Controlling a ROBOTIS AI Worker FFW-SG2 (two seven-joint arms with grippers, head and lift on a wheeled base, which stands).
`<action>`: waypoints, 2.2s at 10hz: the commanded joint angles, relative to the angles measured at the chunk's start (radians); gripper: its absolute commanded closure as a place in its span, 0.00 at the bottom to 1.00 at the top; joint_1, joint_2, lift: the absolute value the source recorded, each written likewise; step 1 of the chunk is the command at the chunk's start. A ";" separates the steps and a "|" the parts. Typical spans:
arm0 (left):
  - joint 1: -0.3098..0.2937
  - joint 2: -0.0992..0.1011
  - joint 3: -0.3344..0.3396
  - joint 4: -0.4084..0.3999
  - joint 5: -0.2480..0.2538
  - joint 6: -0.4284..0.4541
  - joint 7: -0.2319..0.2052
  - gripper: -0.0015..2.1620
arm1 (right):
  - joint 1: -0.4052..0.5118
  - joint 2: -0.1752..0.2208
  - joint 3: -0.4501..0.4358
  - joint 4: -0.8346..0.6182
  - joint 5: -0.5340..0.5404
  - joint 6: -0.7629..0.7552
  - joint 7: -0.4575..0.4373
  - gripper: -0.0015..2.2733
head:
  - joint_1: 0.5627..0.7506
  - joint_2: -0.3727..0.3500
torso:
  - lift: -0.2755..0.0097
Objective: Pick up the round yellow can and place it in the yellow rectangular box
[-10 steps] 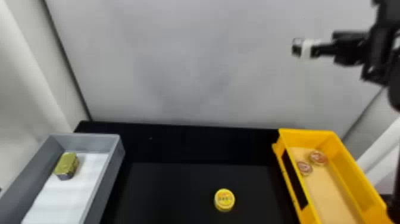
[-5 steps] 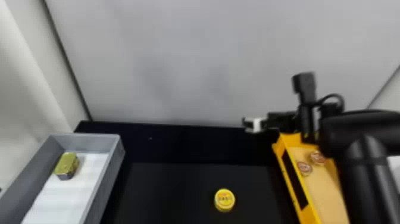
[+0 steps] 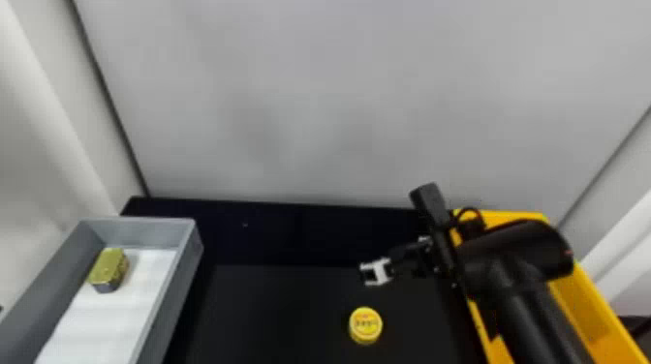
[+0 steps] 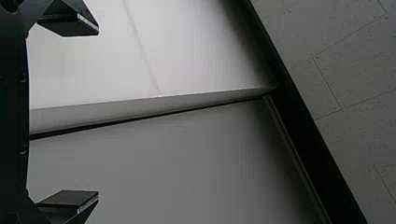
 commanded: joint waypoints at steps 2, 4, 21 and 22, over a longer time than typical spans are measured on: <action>-0.006 0.002 -0.003 -0.001 0.005 -0.004 0.000 0.03 | 0.016 0.007 0.084 0.085 0.034 -0.043 0.024 0.00 | 0.61 0.41 | 0.94; -0.014 0.011 -0.009 -0.009 0.006 0.004 0.000 0.03 | 0.016 -0.001 0.122 0.103 0.039 -0.052 0.042 0.00 | 0.61 0.41 | 0.94; -0.002 0.009 -0.003 -0.015 0.008 0.001 -0.002 0.03 | 0.041 -0.032 0.197 0.103 0.131 -0.010 0.095 0.29 | 0.61 0.41 | 0.94; -0.002 0.009 -0.003 -0.015 0.008 0.003 -0.002 0.03 | 0.047 -0.041 0.202 0.055 0.137 0.033 0.096 0.29 | 0.61 0.41 | 0.94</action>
